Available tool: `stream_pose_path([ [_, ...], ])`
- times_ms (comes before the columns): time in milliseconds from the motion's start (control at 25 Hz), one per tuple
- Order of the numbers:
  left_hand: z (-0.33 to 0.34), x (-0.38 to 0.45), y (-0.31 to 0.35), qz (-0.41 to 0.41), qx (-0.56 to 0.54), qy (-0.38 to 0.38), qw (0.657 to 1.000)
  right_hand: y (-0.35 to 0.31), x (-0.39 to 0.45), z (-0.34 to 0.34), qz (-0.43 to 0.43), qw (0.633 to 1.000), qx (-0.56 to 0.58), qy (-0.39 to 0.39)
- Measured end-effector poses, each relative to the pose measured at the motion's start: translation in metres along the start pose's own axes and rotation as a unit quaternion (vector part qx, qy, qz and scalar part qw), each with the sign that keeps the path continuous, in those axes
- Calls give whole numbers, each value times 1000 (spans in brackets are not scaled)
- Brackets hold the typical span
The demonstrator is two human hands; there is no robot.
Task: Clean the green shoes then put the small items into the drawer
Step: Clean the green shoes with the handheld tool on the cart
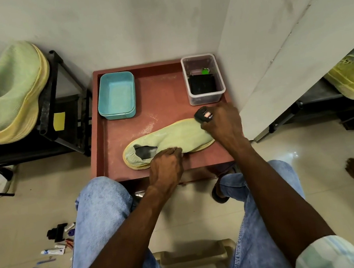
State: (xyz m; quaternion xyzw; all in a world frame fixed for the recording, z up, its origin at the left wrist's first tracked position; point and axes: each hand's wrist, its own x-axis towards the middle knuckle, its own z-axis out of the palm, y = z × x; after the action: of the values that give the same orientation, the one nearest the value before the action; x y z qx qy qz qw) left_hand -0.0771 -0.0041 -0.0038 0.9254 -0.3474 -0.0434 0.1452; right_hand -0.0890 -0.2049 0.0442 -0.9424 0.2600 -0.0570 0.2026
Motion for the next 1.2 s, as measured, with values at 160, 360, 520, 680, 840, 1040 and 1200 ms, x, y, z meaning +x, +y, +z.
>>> stream_pose_path([
  [160, -1, 2, 3, -1, 24, 15, 1000, -7, -10, 3, -43, 988, 42, -145],
  [360, -8, 2, 8, -35, 48, 25, 998, 15, -3, -15, 41, 993, -93, 56],
  [520, -13, 2, 13, -46, 60, 21, 997, -17, -31, 10, -52, 992, 17, -112],
  [680, -11, 2, 12, -51, 47, 9, 998, 4, -12, -4, 13, 998, -65, 16],
  [840, -10, 3, 11, -53, 42, 10, 998, 3, -11, -5, 15, 998, 53, 12],
  [1040, -10, 5, 12, -60, 17, 22, 998, 9, -9, 4, 15, 999, -40, 13],
  [1200, -9, 4, 11, -52, 27, 43, 997, 5, -13, 3, 40, 998, 37, -1],
])
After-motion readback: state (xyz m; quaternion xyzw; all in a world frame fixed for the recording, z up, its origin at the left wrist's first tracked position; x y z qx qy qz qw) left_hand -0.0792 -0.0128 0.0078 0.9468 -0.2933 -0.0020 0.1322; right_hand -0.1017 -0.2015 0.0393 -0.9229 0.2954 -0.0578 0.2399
